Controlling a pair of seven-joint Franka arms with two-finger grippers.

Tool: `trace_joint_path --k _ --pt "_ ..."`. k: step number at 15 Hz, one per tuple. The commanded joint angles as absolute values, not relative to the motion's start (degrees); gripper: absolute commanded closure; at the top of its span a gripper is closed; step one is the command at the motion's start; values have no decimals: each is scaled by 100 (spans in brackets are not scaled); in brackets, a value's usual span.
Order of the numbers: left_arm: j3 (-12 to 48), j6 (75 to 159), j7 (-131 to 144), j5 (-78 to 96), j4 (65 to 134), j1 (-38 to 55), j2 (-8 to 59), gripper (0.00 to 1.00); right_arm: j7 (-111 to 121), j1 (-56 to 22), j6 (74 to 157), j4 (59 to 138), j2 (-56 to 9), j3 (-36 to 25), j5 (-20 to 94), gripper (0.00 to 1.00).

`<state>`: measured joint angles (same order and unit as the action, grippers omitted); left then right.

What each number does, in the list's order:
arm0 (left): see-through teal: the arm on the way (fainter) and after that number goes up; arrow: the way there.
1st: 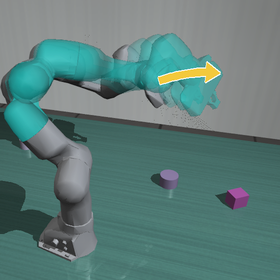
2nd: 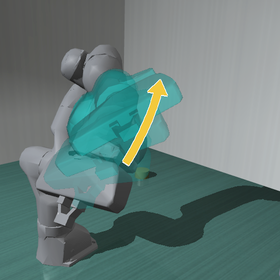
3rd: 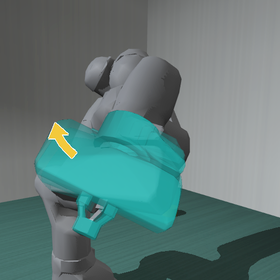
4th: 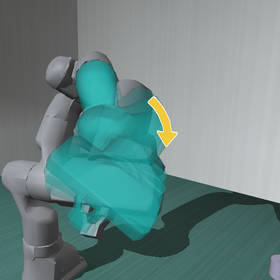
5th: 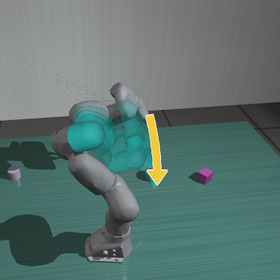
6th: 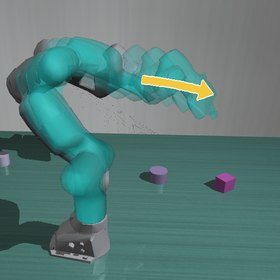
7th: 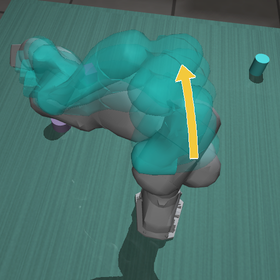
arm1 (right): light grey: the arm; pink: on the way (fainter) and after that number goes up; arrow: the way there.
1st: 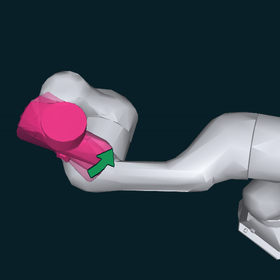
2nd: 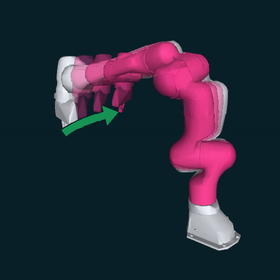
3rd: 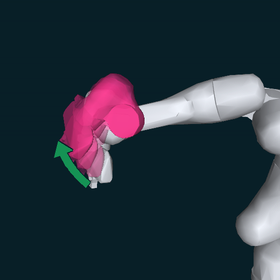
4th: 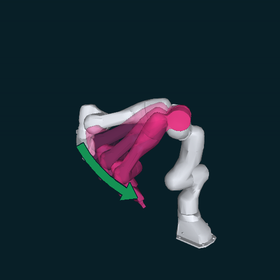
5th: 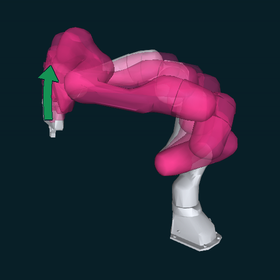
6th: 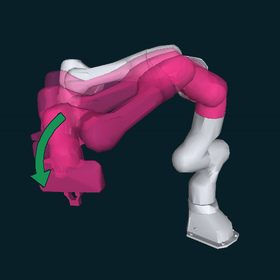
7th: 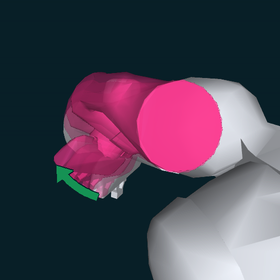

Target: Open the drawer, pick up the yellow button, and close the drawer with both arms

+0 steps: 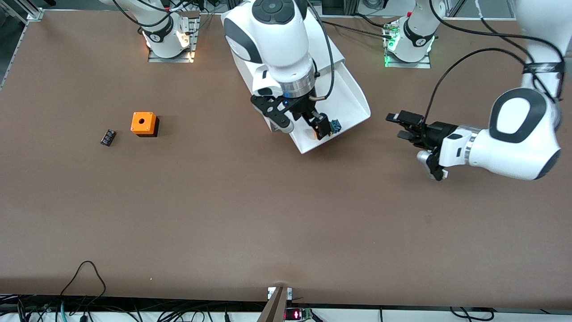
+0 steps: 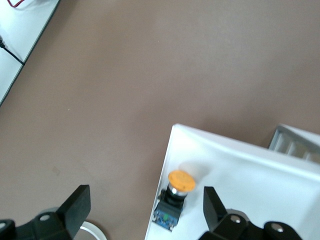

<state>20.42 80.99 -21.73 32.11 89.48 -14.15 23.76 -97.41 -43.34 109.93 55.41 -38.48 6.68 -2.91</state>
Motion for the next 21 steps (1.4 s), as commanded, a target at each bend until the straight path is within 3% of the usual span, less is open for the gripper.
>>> trace_joint_path --k 1,9,14,15,18,21 --pt "2127 7901 -1496 2438 8631 -1380 2250 0 -10517 -4456 11222 5370 -3972 668 -369 0" --pt "2346 7945 -1133 -665 7736 -1134 1907 0 -11399 -4746 11619 5370 -4657 677 -334 0" --pt "2320 7963 -1178 -712 7322 -1134 2065 0 -11417 -4878 11610 5396 -4799 677 -282 0" --pt "2320 7954 -1169 -764 7321 -1125 2065 0 -11417 -4878 11602 5396 -4799 677 -142 4" --pt "2320 7963 -1108 -774 7348 -1116 2118 0 -11408 -4887 11619 5396 -4799 668 -97 41" --pt "2320 7963 -609 -739 7409 -1151 2118 0 -11408 -4922 11698 5414 -4799 668 -88 64"
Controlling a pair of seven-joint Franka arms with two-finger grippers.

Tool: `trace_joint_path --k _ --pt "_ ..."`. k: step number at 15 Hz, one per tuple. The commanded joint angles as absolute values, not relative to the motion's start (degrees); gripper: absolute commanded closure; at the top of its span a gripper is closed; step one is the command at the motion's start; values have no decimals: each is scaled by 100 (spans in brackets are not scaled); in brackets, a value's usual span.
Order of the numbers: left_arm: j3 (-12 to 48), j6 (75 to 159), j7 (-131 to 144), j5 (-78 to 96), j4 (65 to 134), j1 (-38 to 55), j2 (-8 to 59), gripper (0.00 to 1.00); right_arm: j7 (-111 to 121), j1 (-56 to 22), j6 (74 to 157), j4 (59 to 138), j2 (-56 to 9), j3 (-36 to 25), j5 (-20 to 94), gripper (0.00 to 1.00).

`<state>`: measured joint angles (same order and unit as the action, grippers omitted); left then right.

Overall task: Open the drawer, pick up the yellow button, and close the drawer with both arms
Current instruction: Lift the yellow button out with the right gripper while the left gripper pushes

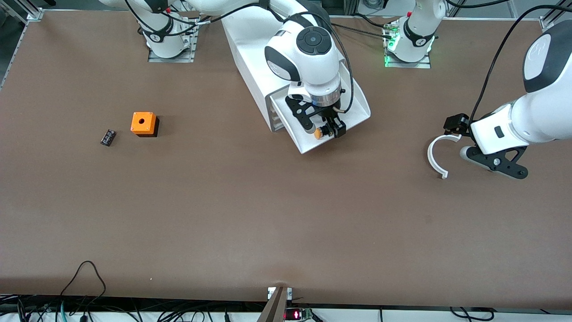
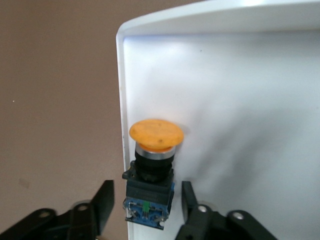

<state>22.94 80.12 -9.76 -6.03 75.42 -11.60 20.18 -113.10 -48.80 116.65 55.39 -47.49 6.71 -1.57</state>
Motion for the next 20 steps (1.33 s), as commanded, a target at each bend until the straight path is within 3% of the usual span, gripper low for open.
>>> trace_joint_path --k 1,3,12,20 --pt "2329 7937 -267 -712 7444 -1151 2109 0 -11417 -4931 11724 5414 -4808 668 -88 75" --pt "2338 7972 340 -694 7462 -1116 2118 0 -11417 -4931 11716 5405 -4781 677 -88 100" --pt "2364 8841 3126 -483 7786 -554 2145 0 -11084 -4729 11426 5370 -4263 668 -79 100" --pt "2443 10677 4848 -527 9095 -282 2022 1 -8749 -3904 10566 5370 -3894 668 201 100"
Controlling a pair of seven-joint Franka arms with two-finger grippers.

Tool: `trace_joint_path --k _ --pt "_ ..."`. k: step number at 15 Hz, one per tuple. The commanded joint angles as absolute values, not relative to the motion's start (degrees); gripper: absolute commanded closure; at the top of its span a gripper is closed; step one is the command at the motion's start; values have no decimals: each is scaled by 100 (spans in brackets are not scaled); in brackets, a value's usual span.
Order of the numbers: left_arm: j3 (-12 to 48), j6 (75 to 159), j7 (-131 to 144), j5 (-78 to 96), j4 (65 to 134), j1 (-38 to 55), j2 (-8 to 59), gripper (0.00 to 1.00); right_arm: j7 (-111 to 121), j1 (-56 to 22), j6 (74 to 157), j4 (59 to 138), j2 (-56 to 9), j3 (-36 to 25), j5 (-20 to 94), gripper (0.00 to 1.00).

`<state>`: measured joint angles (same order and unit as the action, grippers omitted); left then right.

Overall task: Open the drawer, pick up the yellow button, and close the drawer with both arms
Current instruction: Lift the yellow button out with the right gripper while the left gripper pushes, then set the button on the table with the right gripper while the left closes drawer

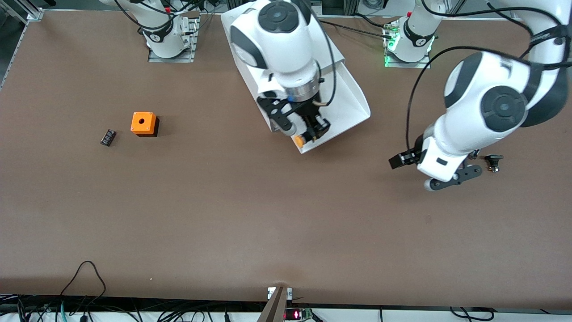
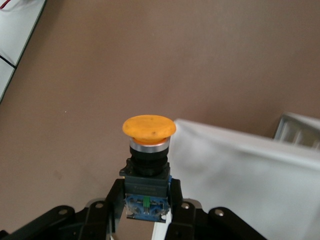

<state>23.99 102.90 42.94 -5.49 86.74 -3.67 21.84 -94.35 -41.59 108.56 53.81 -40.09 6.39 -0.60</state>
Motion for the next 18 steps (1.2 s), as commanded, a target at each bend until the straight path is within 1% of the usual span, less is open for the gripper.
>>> trace_joint_path --k 1,4,7,11,14,18 --pt "2539 10861 5260 -536 9227 -246 2013 1 -8345 -3737 10451 5379 -3833 659 298 100" --pt "2689 11223 5826 -571 9605 -53 2013 1 -7202 -3210 10301 5414 -3797 650 492 100" --pt "2961 11460 6265 -571 9966 -35 2004 1 -5831 -2639 10082 5580 -3832 650 571 100" --pt "3076 11733 6574 -659 10362 149 1986 2 -4170 -1883 9993 6081 -3841 642 571 100" --pt "3216 11742 6758 -659 10485 237 1986 2 -3334 -1557 9976 6248 -3841 633 502 100" --pt "3497 11733 6829 -659 10722 220 1908 2 -1910 -863 10081 6714 -3858 624 484 100"
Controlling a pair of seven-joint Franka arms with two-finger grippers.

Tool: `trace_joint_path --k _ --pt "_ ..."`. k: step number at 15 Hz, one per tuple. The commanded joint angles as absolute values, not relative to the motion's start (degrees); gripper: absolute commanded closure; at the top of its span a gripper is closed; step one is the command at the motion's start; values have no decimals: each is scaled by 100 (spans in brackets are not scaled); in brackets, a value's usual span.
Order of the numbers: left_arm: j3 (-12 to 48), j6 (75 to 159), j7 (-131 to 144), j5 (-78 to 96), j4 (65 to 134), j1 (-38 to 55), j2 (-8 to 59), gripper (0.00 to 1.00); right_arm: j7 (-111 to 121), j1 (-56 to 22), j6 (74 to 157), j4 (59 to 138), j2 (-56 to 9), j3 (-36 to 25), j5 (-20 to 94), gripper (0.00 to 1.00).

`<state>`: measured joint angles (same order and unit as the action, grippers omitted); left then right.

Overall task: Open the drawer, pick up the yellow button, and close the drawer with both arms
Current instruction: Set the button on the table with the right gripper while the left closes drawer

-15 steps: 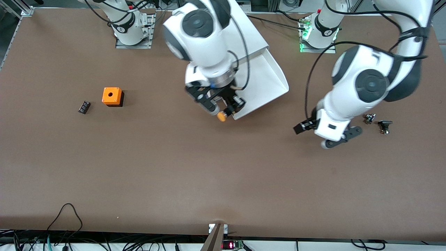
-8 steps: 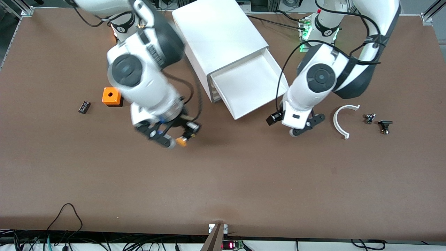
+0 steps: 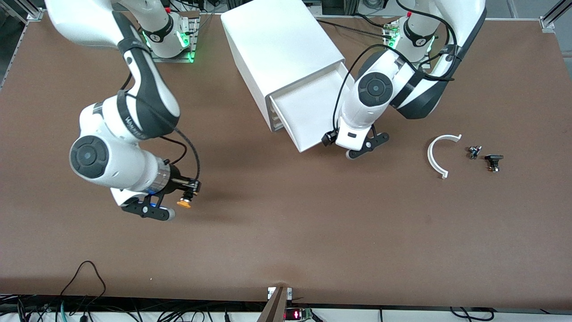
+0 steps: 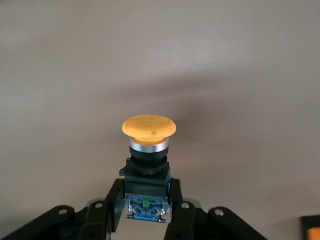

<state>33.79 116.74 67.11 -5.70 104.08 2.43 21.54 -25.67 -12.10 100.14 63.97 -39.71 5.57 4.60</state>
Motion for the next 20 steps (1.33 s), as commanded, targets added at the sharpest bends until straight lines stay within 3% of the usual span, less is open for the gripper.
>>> trace_joint_path --k 1,8,13,16,17,18,19,20 --pt "3559 11733 6838 -659 10757 220 1907 2 -1638 -713 10133 6811 -3876 624 457 100" --pt "4147 11707 7031 -571 10986 211 1916 1 25 245 11652 7979 -4104 615 -44 100" --pt "4499 11663 7127 -449 11074 211 1960 1 694 702 12462 8384 -4332 606 -132 100" --pt "4666 11654 7172 -177 11083 220 1960 1 694 773 12516 8385 -4430 606 -141 100" --pt "4763 11619 7172 -158 11083 211 1960 1 677 773 12542 8376 -4456 606 -132 94" --pt "4825 11515 7163 -150 11074 202 1969 1 633 773 12559 8385 -4465 606 -132 65" --pt "4843 11453 7163 -115 11074 220 1969 1 615 773 12560 8376 -4465 606 -123 27" --pt "4851 11443 7163 -88 11083 228 1977 1 615 782 12594 8376 -4474 606 -123 7"
